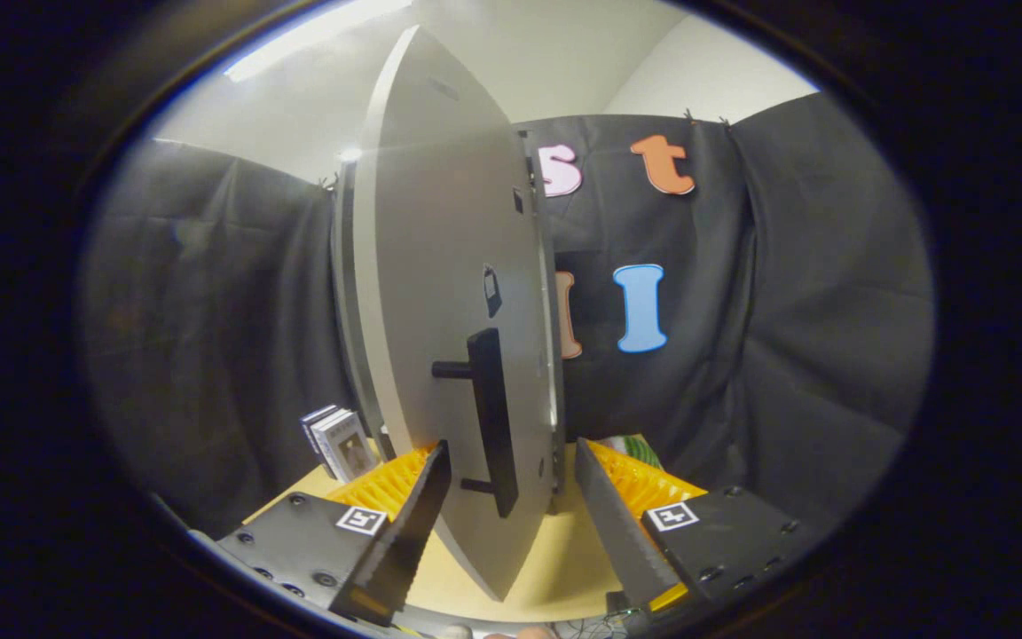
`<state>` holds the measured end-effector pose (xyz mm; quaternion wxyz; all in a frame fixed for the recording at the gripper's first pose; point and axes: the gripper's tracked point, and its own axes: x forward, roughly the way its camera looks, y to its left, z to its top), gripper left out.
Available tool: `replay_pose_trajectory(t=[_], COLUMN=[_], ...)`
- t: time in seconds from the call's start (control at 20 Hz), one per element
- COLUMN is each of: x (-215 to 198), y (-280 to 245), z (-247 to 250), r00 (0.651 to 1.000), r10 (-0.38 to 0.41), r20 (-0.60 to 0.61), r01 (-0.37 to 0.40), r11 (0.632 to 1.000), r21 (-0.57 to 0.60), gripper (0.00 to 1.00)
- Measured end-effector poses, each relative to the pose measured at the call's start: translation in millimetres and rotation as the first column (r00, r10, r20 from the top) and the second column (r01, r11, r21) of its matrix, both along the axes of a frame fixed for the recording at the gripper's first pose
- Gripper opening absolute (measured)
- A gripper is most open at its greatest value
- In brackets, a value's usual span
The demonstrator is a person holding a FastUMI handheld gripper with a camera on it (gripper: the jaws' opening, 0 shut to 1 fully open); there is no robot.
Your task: Open the shoe cabinet door, grab the shoes and put them into the shoe cabinet, then close the shoe cabinet door.
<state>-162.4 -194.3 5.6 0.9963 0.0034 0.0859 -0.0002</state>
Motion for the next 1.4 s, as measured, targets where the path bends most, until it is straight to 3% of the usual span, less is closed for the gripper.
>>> replay_pose_trajectory(t=[0.3, 0.65, 1.4], x=[18.2, 41.6, 95.3], y=[31.2, 42.1, 120.2], z=[-7.8, -19.2, -34.6], r00=[0.998, 0.997, 0.981], r10=[0.06, 0.064, 0.192], r20=[-0.015, -0.043, -0.042], r01=[-0.06, -0.062, -0.189], r11=[0.998, 0.996, 0.98], r21=[0.024, 0.059, 0.062], gripper=[0.97, 0.97, 0.98])
